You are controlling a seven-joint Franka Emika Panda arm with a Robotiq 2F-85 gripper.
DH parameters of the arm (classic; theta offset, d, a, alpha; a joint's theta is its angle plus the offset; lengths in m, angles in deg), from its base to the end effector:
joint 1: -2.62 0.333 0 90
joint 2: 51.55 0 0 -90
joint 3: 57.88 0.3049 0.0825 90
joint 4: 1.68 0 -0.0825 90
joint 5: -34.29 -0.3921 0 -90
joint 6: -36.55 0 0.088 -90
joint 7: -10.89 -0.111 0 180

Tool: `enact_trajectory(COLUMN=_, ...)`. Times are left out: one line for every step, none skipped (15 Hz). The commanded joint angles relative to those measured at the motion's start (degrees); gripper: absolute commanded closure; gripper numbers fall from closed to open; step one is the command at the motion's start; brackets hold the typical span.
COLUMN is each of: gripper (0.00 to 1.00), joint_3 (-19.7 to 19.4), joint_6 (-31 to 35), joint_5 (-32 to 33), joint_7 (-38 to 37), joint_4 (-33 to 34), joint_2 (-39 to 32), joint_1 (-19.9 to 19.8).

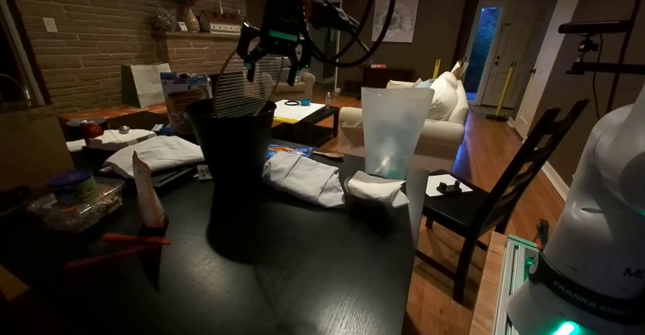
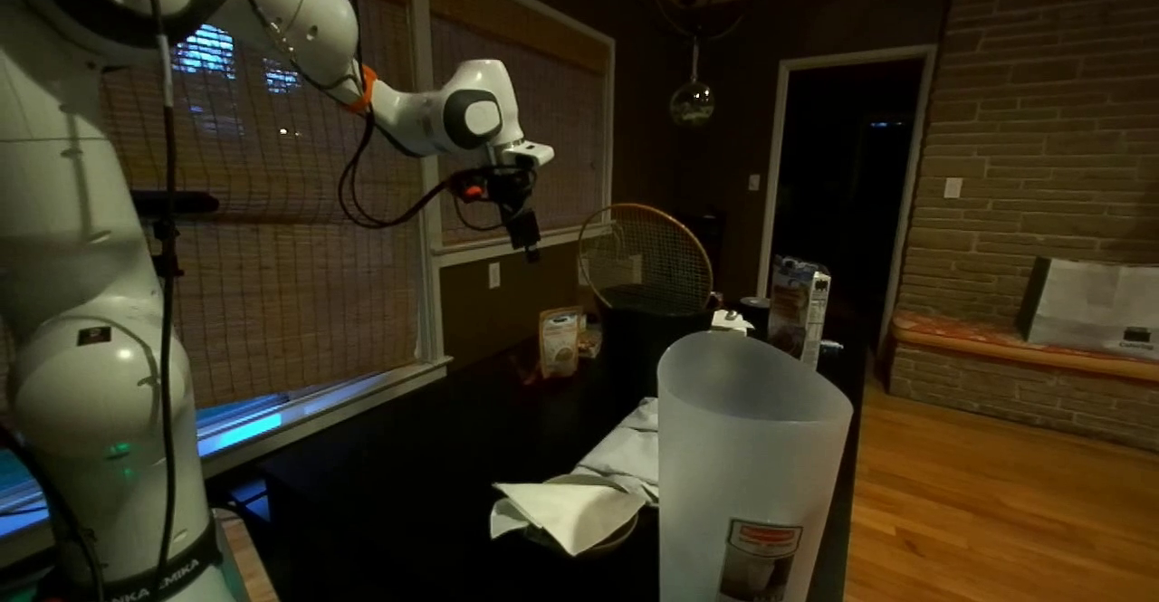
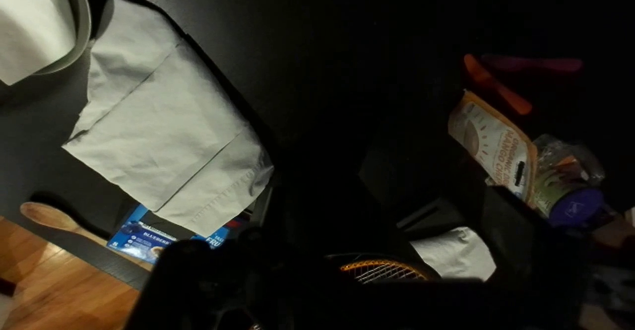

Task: Put the pack in the container

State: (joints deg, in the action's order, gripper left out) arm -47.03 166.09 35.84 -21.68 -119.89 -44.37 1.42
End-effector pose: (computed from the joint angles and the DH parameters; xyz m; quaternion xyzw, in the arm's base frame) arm 0.5501 0.0960 0.5035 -0.9688 0.1882 -0.1573 0.0357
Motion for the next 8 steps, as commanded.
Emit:
enact_trajectory(gripper=0.00, joint_3=-1.40, joint_6=-0.15, joint_5=0.23, joint_7=-0.14, joint_4=0.05, joint_2=0.36, joint_1=1.63)
enact_trajectory(gripper=0.00, joint_3=-1.29, joint_6=-0.18, joint_5=0.23, joint_7=-0.14, joint_4=0.02, joint_2=0.82, joint_1=1.84)
enact_trajectory(gripper=0.00, joint_3=-1.24, joint_6=-0.19, joint_5=0.23, joint_7=-0.14, joint_4=0.02, joint_2=1.09, joint_1=1.93)
enact_trajectory(gripper=0.00, joint_3=-1.21, joint_6=-0.20, joint_5=0.23, joint_7=-0.14, joint_4=-0.01, joint_2=1.24, joint_1=1.93)
enact_trajectory(gripper=0.00, joint_3=-0.48, joint_6=-0.29, joint_5=2.08, joint_7=-5.11, joint_4=0.99, joint_2=-0.03, joint_1=1.62)
enact_trajectory(gripper=0.00, joint_3=0.94, joint_6=0.31, joint_5=5.16, joint_7=-11.40, joint_4=4.25, joint_2=-4.52, joint_1=1.69)
enact_trajectory(gripper=0.00, joint_3=3.25, joint_6=1.01, joint_5=7.10, joint_7=-15.42, joint_4=5.12, joint_2=-6.13, joint_1=-0.38)
enact_trajectory(gripper=0.00, joint_3=4.21, joint_6=2.46, joint_5=8.55, joint_7=-19.55, joint_4=8.11, joint_2=-10.31, joint_1=0.34)
